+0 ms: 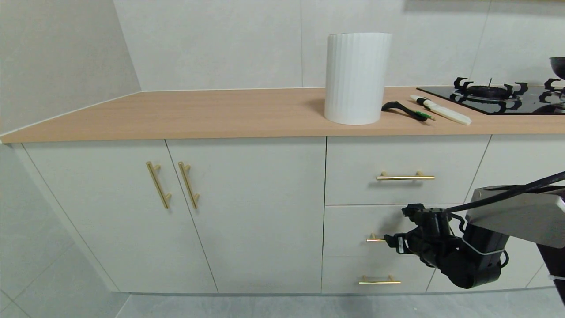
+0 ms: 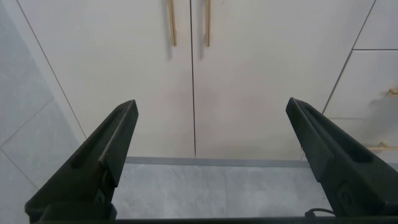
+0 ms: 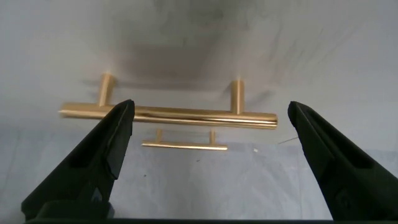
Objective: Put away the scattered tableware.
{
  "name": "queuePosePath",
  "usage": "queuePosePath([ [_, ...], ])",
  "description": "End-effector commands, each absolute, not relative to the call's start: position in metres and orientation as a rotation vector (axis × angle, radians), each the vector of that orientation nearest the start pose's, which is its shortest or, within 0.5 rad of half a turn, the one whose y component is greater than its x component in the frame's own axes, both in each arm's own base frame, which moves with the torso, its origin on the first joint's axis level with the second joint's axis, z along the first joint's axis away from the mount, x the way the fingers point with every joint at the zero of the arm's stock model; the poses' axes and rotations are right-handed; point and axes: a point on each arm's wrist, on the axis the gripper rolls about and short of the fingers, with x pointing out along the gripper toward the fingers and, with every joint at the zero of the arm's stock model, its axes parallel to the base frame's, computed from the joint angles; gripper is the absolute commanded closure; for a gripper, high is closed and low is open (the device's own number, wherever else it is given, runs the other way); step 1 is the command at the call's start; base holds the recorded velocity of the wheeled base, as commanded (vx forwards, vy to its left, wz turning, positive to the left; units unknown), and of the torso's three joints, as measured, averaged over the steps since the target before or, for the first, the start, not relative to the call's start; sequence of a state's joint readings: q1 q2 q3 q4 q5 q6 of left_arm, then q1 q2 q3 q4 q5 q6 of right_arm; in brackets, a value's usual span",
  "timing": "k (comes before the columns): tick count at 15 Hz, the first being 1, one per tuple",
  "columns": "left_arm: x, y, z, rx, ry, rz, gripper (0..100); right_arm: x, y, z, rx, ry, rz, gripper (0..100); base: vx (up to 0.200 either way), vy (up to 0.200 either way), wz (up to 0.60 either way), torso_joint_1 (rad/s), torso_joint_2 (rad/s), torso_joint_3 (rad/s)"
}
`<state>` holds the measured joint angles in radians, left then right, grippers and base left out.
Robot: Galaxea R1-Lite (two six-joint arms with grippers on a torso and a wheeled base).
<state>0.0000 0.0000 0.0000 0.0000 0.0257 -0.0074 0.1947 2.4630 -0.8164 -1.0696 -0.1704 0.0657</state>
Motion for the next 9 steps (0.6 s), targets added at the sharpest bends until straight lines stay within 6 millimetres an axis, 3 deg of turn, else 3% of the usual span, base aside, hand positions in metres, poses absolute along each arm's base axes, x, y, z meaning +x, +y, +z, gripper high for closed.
queuePosePath([
  [1,-0.023,0.001,0.075,-0.008,0.0,0.026,0,0.378,0.071,-0.051,-0.04,0.566,0.0,0,0.0,0.0,0.0,0.0,0.0,0.0],
  [9,-0.023,0.001,0.075,-0.008,0.0,0.026,0,0.382,0.07,-0.065,-0.053,0.589,-0.027,0,0.0,0.0,0.0,0.0,0.0,0.0],
])
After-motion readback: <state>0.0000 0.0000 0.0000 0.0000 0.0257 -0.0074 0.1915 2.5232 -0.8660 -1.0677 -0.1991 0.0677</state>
